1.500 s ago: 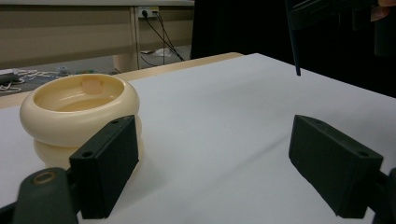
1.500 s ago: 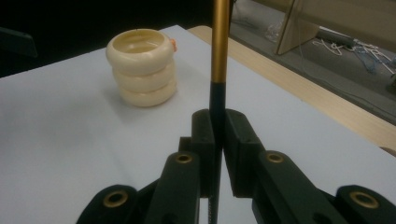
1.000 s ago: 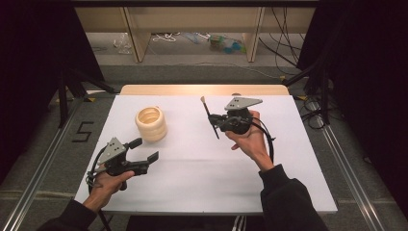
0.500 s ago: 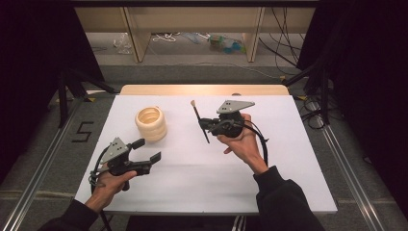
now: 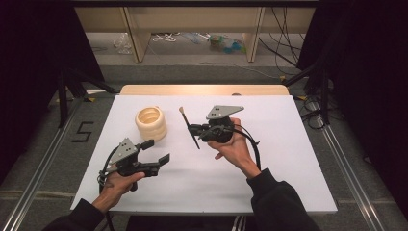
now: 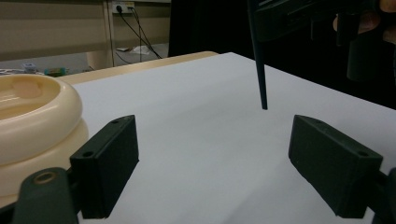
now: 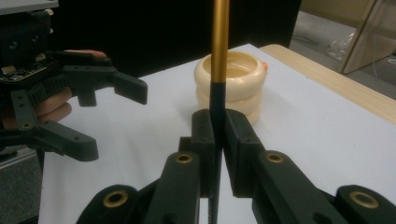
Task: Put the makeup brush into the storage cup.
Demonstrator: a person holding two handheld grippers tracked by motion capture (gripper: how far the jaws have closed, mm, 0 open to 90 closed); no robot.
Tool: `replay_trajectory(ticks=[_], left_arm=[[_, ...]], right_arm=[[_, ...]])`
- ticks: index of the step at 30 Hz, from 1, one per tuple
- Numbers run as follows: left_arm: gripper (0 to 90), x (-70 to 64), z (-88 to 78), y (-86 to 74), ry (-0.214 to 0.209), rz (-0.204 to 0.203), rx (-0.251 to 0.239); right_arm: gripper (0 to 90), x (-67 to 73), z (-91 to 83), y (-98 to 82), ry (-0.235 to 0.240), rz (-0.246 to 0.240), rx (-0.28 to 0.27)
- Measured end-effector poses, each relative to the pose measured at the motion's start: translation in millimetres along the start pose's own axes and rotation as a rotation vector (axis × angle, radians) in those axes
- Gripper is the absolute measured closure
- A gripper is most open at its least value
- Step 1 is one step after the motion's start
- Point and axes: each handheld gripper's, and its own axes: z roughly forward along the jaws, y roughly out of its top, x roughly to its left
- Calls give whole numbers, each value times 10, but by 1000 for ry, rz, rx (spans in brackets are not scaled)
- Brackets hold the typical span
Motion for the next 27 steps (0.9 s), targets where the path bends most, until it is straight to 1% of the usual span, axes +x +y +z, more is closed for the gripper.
replay_trajectory(ticks=[1,2,4,7,8,9,10,12,13,14,15,16,17,18,19,20,21,22,23,24,25,26,27], left_arm=[[157,-10,8,-1,3,-4,1],[157,-12,18,2,-3,4,2],[158,-31,40,0,-9,-2,3],[160,-61,78,3,-27,3,2],[162,-79,91,0,-24,-9,3],[162,-82,105,1,-36,5,2],[162,-98,116,-3,-36,-1,5],[160,-121,135,-6,-42,-3,5],[158,-120,148,-4,-56,14,-2],[158,-128,150,-1,-55,16,2],[156,-135,161,2,-63,17,-12],[156,-144,165,1,-62,10,-11],[156,-152,171,1,-66,7,-13],[156,-154,176,2,-70,16,-15],[155,-168,182,3,-69,17,-24],[155,-170,184,8,-73,25,-28],[155,-172,189,10,-77,24,-30],[155,-178,195,9,-78,22,-30],[155,-172,201,11,-78,44,-28],[156,-170,212,11,-79,53,-35],[155,-172,209,16,-76,58,-31],[156,-180,210,15,-76,47,-34],[157,-189,210,13,-73,38,-35]], right_arm=[[833,12,11,3,3,-2,5],[833,16,25,2,11,-5,-5],[833,40,48,3,29,5,-9],[833,75,60,17,38,-5,-19],[833,85,67,19,43,-8,-23],[833,97,72,23,50,-10,-21],[833,116,84,24,63,-2,-16],[833,135,114,20,75,-16,-24],[833,146,119,17,81,-9,-17],[833,160,133,11,94,-1,-19],[833,180,150,4,103,10,-25],[833,185,158,3,107,-2,-26],[833,205,169,1,114,6,-20],[833,215,188,0,114,-7,-35],[833,226,187,1,124,-2,-21],[833,244,201,-1,124,0,-25],[833,250,206,0,134,-7,-23],[833,262,208,0,141,-1,-17],[833,274,217,0,144,-1,-23],[833,278,222,2,147,-6,-26],[833,289,224,4,155,0,-22],[833,303,237,2,160,7,-31],[833,302,237,6,158,-8,-30]])
